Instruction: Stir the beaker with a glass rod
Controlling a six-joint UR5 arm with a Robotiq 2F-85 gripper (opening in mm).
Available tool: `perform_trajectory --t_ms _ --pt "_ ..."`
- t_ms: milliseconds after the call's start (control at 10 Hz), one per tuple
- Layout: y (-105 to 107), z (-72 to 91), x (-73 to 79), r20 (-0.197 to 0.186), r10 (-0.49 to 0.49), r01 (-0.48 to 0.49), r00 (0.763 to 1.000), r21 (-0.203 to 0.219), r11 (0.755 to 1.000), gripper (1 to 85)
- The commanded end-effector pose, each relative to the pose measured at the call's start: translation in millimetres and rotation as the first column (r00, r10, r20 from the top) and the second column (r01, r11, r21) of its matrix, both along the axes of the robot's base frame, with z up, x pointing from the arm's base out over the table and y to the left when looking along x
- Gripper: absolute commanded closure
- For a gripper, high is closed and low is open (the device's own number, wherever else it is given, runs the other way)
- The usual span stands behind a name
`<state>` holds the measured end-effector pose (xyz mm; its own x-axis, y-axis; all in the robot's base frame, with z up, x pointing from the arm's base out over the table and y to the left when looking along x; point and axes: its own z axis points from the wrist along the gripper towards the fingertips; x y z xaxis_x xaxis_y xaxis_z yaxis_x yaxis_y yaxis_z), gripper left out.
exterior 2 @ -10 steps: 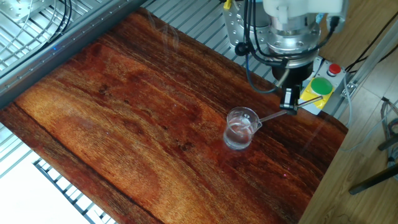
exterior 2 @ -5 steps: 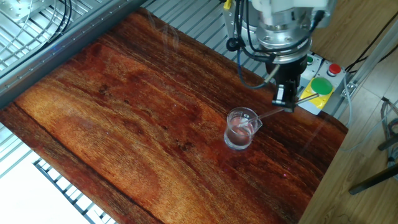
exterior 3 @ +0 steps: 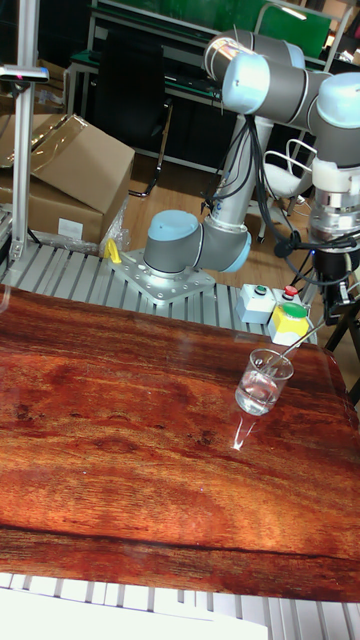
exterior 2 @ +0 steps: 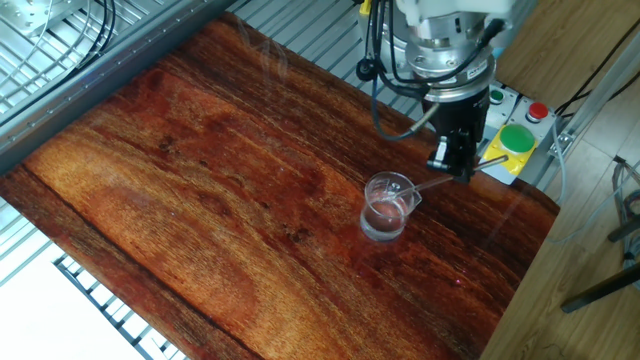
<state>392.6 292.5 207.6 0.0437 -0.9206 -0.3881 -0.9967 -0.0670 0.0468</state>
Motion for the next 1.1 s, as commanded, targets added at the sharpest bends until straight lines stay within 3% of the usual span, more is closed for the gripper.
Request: perform_trajectory --t_ms 0,300,600,1000 --pt "7.4 7.2 12.1 -0.011 -0.069 0.070 0.998 0.031 0.997 84.7" --pt "16.6 10.8 25.7 -0.005 -0.146 0.146 0.989 0.064 0.987 84.7" --pt "14.2 11.0 37.2 0.006 -0.219 0.218 0.976 0.061 0.974 84.7" --pt "12.2 9.9 44.8 0.031 -0.243 0.240 0.970 0.067 0.968 84.7"
